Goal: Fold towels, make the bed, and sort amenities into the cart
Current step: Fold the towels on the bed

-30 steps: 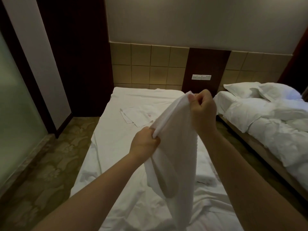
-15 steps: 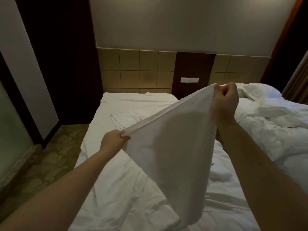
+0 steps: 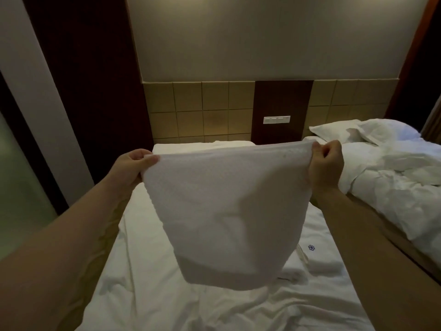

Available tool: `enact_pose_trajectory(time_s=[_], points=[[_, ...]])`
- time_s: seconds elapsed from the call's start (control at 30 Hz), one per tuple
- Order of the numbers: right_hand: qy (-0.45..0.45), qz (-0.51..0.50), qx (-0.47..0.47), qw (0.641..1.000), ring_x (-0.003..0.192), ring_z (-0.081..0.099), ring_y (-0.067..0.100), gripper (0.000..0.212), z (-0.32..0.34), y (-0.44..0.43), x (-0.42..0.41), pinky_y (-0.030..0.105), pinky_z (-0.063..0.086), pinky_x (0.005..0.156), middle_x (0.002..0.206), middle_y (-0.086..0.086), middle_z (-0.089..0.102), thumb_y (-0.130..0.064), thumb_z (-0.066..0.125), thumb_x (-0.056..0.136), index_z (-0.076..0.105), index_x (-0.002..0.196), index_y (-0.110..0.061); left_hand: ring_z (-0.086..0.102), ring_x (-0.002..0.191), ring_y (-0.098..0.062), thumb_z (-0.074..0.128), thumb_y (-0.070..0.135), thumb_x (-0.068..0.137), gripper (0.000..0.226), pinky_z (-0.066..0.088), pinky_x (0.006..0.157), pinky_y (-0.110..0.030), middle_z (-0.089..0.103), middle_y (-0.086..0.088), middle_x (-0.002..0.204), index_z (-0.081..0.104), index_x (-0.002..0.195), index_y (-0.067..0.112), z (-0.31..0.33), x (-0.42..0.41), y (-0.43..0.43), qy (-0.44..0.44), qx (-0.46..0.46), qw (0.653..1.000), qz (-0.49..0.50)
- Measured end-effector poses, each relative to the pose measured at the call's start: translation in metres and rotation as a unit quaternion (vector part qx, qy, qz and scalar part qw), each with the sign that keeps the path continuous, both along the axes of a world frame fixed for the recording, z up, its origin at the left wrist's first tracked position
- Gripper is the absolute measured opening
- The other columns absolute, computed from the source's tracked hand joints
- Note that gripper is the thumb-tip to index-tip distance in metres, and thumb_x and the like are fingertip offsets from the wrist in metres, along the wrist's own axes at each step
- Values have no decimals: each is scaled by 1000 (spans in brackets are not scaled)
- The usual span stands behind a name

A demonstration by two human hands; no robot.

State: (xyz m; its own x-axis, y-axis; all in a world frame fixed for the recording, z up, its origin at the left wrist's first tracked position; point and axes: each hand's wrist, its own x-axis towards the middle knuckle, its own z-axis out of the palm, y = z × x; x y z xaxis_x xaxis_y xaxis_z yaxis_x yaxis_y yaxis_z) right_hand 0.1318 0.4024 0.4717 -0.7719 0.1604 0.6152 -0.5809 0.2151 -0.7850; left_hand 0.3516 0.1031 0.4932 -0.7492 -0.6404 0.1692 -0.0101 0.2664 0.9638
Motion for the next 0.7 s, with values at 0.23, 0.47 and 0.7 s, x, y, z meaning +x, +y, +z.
enact_pose_trajectory(time_s=[0.23,0.47,0.7], points=[[-21,31,13,999,63,41,2,19,-8,-9,-35,-1,33,61,68,-10,41,-22,49,99,43,87,-9,50,73,-11,51,21,97,11,40,61,-21,54,1,83,59,93,13,-5,-28,15,61,-81,986,130],[42,266,24,963,57,42,-1,22,13,-45,-16,11,37,55,67,-4,43,-16,52,97,44,76,-15,50,120,-22,54,30,95,43,39,95,-31,53,-7,135,49,134,13,-8,-67,19,-206,-315,921,102],[59,376,68,922,60,48,-3,30,13,-55,-3,7,39,57,65,-8,48,-10,60,92,44,69,-22,62,91,-16,63,41,82,43,51,82,-32,65,-2,101,60,113,11,11,-135,139,-47,-127,977,-166]])
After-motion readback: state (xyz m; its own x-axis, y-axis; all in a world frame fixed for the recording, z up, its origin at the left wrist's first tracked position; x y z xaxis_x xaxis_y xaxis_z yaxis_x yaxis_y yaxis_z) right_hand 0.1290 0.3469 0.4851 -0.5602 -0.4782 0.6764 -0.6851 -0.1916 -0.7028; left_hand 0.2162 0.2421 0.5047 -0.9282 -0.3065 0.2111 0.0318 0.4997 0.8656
